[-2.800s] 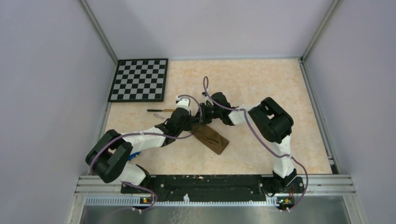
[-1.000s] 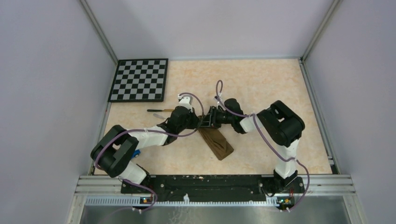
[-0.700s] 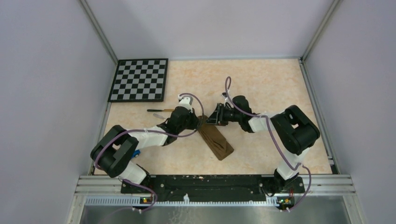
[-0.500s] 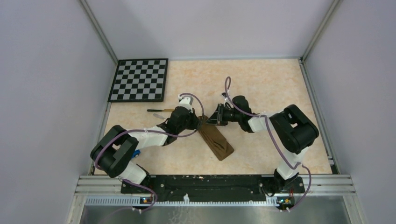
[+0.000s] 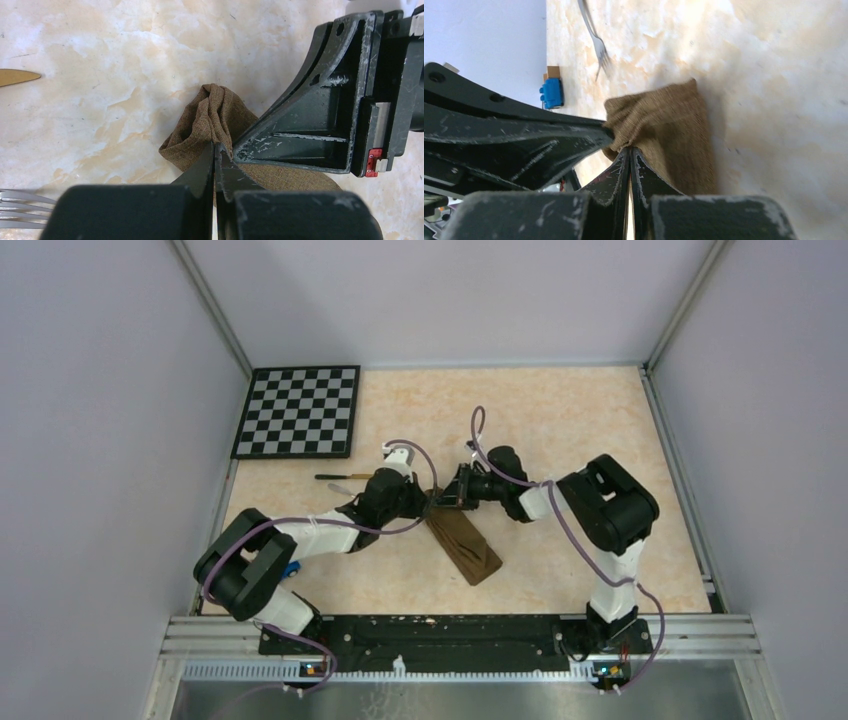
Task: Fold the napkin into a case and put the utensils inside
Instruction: Stuff the top corner of the smaller-rectangle-folded napkin into the folded napkin.
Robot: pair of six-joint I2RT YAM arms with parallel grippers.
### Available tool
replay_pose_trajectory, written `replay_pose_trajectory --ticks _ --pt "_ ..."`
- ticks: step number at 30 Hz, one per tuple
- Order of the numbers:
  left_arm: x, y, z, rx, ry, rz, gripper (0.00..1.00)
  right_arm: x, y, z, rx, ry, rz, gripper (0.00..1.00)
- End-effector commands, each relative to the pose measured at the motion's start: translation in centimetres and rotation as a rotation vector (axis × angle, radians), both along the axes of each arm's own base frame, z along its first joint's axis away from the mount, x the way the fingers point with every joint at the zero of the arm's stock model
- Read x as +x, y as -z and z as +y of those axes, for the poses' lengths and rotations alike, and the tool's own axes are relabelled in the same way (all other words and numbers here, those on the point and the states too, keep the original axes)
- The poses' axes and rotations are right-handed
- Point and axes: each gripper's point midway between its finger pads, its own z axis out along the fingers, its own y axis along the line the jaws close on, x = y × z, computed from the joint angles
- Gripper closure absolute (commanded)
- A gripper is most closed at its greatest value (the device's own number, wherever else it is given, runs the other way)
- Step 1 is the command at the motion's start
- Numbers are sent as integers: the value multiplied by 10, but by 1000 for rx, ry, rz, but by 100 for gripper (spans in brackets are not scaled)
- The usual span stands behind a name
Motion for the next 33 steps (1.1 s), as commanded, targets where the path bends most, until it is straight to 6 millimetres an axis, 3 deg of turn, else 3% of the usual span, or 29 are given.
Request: replay_pose_trajectory --ticks 1,3,7,11,19,21,26,33 --pt "6 -24 -12 -56 30 -56 100 15 -19 25 66 -8 -70 98" --pt "6 -23 -13 -57 31 -53 100 18 -13 34 62 10 -59 98" --pt "8 -22 -15 -70 25 -46 100 17 18 52 31 28 -12 96" --pt "10 -22 -9 -57 -10 -36 100 16 22 36 12 80 -18 88" --pt "12 -22 9 22 -56 -58 100 12 1 3 67 64 -18 77" --pt "11 -23 9 21 -56 -60 100 12 -3 5 76 60 -21 79" --pt "12 -26 2 4 -31 -60 100 13 -6 20 113 43 -12 99" --pt "13 -23 -14 -26 21 -30 100 19 -11 49 130 54 -11 100"
